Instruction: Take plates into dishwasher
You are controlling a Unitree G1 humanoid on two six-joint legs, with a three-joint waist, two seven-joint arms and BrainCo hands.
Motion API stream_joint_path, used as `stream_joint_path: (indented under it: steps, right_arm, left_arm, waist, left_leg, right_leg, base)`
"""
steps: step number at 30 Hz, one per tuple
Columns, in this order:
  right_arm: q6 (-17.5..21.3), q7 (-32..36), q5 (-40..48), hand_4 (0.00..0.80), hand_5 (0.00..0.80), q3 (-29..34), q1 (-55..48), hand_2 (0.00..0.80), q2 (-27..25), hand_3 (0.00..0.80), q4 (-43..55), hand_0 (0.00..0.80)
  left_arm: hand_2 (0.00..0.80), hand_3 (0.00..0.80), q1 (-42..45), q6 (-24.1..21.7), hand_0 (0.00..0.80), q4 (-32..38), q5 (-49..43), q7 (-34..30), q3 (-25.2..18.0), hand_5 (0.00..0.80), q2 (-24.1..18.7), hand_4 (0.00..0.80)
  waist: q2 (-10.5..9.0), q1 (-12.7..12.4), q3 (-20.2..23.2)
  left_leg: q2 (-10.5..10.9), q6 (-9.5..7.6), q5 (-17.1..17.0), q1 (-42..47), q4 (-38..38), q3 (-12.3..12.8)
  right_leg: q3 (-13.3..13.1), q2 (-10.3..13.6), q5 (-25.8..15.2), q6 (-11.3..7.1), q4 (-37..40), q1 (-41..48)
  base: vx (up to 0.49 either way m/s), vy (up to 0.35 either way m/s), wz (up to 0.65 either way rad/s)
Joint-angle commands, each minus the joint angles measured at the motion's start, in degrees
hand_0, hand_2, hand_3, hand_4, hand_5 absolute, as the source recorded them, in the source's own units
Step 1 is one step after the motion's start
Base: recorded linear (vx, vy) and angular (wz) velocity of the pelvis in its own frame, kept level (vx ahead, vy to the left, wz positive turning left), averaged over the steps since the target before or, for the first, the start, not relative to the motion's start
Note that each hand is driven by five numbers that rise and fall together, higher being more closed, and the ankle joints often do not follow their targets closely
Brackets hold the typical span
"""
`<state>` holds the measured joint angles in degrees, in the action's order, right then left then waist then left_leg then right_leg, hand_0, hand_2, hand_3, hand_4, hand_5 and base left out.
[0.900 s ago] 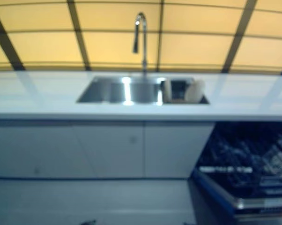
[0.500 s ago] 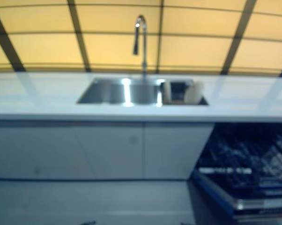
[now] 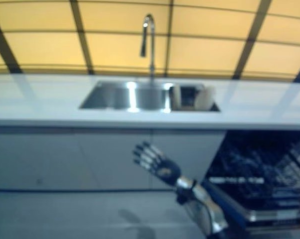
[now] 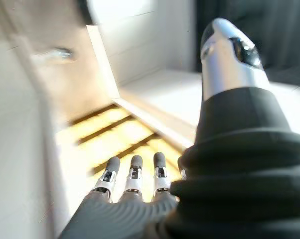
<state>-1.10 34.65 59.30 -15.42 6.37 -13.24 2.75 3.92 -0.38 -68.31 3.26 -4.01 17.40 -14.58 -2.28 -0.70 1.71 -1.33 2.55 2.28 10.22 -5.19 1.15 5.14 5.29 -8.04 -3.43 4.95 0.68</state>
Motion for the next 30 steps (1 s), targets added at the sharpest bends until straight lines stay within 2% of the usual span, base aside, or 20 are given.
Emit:
stream_joint_path:
  steps: [1,5,8,9,11,12,13,14,18,19,21,23,25,28,30]
  right_arm:
    - [7.3,-6.8,2.0,0.000,0.000,5.0,8.4,0.000,0.8,0.000,5.7,0.000]
    - [11.0,-12.0,-0.4,0.000,0.000,6.5,13.9,0.000,-1.6,0.000,5.5,0.000]
    - [13.4,-15.9,-2.3,0.000,0.000,6.7,17.0,0.000,-2.5,0.000,5.1,0.000]
    - [15.0,-17.5,-4.7,0.000,0.000,7.1,18.7,0.000,-3.3,0.000,4.9,0.000]
    - [15.6,-21.0,-7.2,0.000,0.000,7.3,20.3,0.000,-4.1,0.000,5.3,0.000]
    - [15.6,-21.2,-7.5,0.000,0.000,7.4,20.4,0.000,-4.2,0.000,5.3,0.000]
    - [15.7,-23.0,-7.6,0.000,0.000,7.8,21.8,0.000,-5.8,0.000,4.8,0.000]
    - [15.9,-24.2,-7.9,0.000,0.000,7.7,22.8,0.000,-6.7,0.000,4.2,0.000]
    - [15.6,-27.1,-7.9,0.000,0.000,8.5,26.1,0.000,-9.0,0.000,2.5,0.000]
    - [15.6,-27.7,-8.2,0.000,0.000,8.8,26.7,0.000,-9.1,0.000,1.9,0.000]
    - [15.5,-28.0,-8.3,0.000,0.000,9.2,27.0,0.000,-9.8,0.000,1.5,0.000]
    - [15.2,-28.1,-7.9,0.000,0.000,9.7,27.0,0.000,-10.6,0.000,1.7,0.000]
    - [14.9,-28.7,-7.6,0.000,0.000,10.2,26.9,0.000,-11.4,0.000,2.3,0.000]
    - [14.5,-28.9,-8.5,0.000,0.000,11.3,26.3,0.000,-11.5,0.000,3.2,0.000]
    - [14.2,-29.3,-9.0,0.000,0.000,11.0,26.2,0.000,-11.9,0.000,3.7,0.000]
  left_arm:
    - [0.000,0.000,-4.1,-0.7,0.000,-2.1,0.5,0.8,2.4,0.000,1.0,0.000]
    - [0.000,0.000,-4.8,-1.1,0.000,-2.9,0.0,0.8,3.5,0.000,1.0,0.000]
    - [0.000,0.000,-5.4,-1.8,0.000,-4.0,-0.3,0.7,3.8,0.000,0.8,0.000]
    - [0.000,0.000,-5.9,-2.2,0.000,-5.1,-1.0,0.8,3.8,0.000,0.9,0.000]
    - [0.000,0.000,-6.4,-2.6,0.000,-6.7,-2.2,0.7,3.9,0.000,0.8,0.000]
    - [0.000,0.000,-6.5,-2.6,0.000,-6.9,-2.3,0.6,4.0,0.000,0.8,0.000]
    - [0.000,0.000,-6.4,-2.2,0.000,-7.5,-2.8,0.4,4.1,0.000,0.4,0.000]
    - [0.000,0.000,-6.3,-1.6,0.000,-7.4,-3.0,0.1,4.0,0.000,0.1,0.000]
    - [0.000,0.000,-6.3,-1.7,0.000,-8.3,-4.2,-0.8,3.4,0.000,-0.5,0.000]
    - [0.000,0.000,-6.5,-1.9,0.000,-9.0,-4.2,-0.6,3.6,0.000,-0.3,0.000]
    - [0.000,0.000,-7.2,-2.3,0.000,-10.5,-4.7,0.0,3.6,0.000,0.5,0.000]
    - [0.000,0.000,-7.8,-2.3,0.000,-10.9,-4.6,0.0,4.2,0.000,0.9,0.000]
    - [0.000,0.000,-8.3,-2.3,0.000,-10.9,-4.9,-0.3,4.7,0.000,0.8,0.000]
    - [0.000,0.000,-8.3,-2.3,0.000,-11.0,-6.1,-0.4,4.5,0.000,0.6,0.000]
    - [0.000,0.000,-8.0,-2.8,0.000,-11.6,-6.5,-0.5,3.8,0.000,0.1,0.000]
  waist:
    - [0.45,0.6,-3.1]
    - [0.49,0.2,-3.9]
    - [0.43,-0.1,-4.9]
    - [0.51,-0.3,-5.5]
    - [0.85,-0.5,-6.1]
    - [0.87,-0.5,-6.1]
    - [1.23,-0.4,-6.4]
    - [1.25,-0.4,-6.6]
    - [0.43,0.3,-7.0]
    - [-0.28,0.9,-7.0]
    - [-0.97,2.6,-7.0]
    - [-0.75,3.8,-7.2]
    - [-0.73,4.8,-7.3]
    - [-1.44,5.5,-7.1]
    - [-1.93,5.5,-5.6]
  left_leg:
    - [4.9,-5.64,-2.2,-4.7,0.2,0.0]
    - [5.3,-6.75,-2.2,-4.9,0.4,0.1]
    - [6.1,-7.43,-2.4,-5.6,1.3,-0.9]
    - [6.6,-7.75,-2.4,-6.2,2.2,-1.9]
    - [7.0,-8.11,-2.5,-6.5,2.5,-2.9]
    - [7.1,-8.13,-2.5,-6.5,2.6,-2.9]
    - [6.8,-8.06,-2.3,-5.5,2.1,-3.5]
    - [6.9,-7.93,-2.1,-4.8,1.8,-3.6]
    - [7.4,-7.00,-1.0,-2.4,1.0,-4.0]
    - [8.1,-6.79,-0.3,-1.7,1.1,-4.5]
    - [9.0,-6.58,1.4,-0.1,2.1,-6.4]
    - [8.9,-6.71,3.0,1.5,3.1,-7.7]
    - [8.7,-6.92,4.8,2.8,4.6,-8.3]
    - [8.8,-7.37,8.9,4.7,7.7,-8.7]
    - [8.7,-6.41,11.0,5.3,10.1,-8.3]
  right_leg:
    - [0.9,-1.0,6.2,0.02,-4.2,3.1]
    - [0.6,0.4,6.5,-0.53,-9.4,1.0]
    - [0.2,1.1,6.3,-0.37,-15.0,-1.0]
    - [-0.3,1.5,5.2,0.16,-20.3,-2.6]
    - [-0.6,2.4,1.6,0.34,-29.6,-6.2]
    - [-0.7,2.5,1.1,0.32,-30.5,-6.7]
    - [-0.3,2.6,-1.3,-0.19,-35.6,-10.1]
    - [0.3,2.9,-2.6,-0.56,-36.2,-12.0]
    - [2.5,1.9,-2.5,-0.91,-26.8,-14.1]
    - [2.5,1.1,-2.4,-1.06,-20.4,-14.3]
    - [1.3,-0.4,-3.7,-1.62,-8.3,-15.1]
    - [-0.2,-0.8,-5.9,-2.12,-2.3,-16.5]
    - [-1.5,-0.5,-7.2,-2.39,-0.7,-18.4]
    - [-1.9,0.4,-8.3,-2.07,-3.2,-17.5]
    - [-1.8,0.6,-7.5,-1.82,-5.1,-15.2]
  base:
    - [0.023,0.134,-0.05]
    - [0.008,0.153,-0.07]
    - [-0.009,0.152,-0.02]
    - [0.003,0.224,-0.12]
    - [0.027,0.199,-0.22]
    - [0.094,0.173,-0.23]
    - [0.132,0.141,-0.06]
    - [0.201,0.149,0.05]
    - [0.246,-0.011,0.19]
    - [0.402,-0.095,0.09]
    - [0.497,-0.129,0.17]
    - [0.457,-0.123,0.42]
    - [0.442,-0.127,0.60]
    - [0.493,-0.201,0.36]
    - [0.464,-0.231,0.08]
